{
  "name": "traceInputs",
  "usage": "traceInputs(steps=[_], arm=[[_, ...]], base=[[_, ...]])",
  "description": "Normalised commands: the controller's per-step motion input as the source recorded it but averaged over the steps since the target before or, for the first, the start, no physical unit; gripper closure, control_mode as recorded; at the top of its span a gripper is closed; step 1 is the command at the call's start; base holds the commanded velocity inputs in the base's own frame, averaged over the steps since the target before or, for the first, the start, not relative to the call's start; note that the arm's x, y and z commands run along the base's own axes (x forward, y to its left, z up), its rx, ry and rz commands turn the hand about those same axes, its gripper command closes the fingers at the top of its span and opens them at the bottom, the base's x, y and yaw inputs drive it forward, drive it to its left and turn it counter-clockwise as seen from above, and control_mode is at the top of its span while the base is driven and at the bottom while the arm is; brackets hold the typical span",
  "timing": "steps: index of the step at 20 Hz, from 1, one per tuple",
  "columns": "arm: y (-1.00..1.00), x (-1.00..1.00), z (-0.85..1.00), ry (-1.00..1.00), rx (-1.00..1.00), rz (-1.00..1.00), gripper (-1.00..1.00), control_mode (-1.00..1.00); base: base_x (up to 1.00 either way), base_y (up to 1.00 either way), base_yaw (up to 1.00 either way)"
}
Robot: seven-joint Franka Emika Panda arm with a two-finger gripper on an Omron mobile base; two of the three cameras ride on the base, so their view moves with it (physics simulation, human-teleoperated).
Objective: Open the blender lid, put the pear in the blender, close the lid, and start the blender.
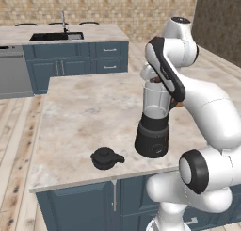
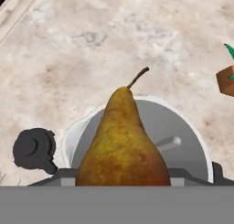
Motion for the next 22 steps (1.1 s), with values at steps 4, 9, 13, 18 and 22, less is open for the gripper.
traceInputs(steps=[4, 9, 13, 18, 22], arm=[[-0.25, 0.03, -0.46, 0.13, 0.00, 0.00, 1.00, -1.00], [-0.05, 0.14, -0.44, 0.13, 0.00, 0.00, 1.00, -1.00], [0.00, 0.30, -0.32, 0.12, 0.00, 0.00, 1.00, -1.00], [0.00, 0.11, -0.39, 0.13, 0.00, 0.00, 1.00, -1.00], [0.00, 0.00, -0.53, 0.07, 0.00, -0.01, 1.00, -1.00]], base=[[0.00, 0.00, 0.00], [0.00, 0.00, 0.00], [0.00, 0.00, 0.00], [0.00, 0.00, 0.00], [0.00, 0.00, 0.00]])
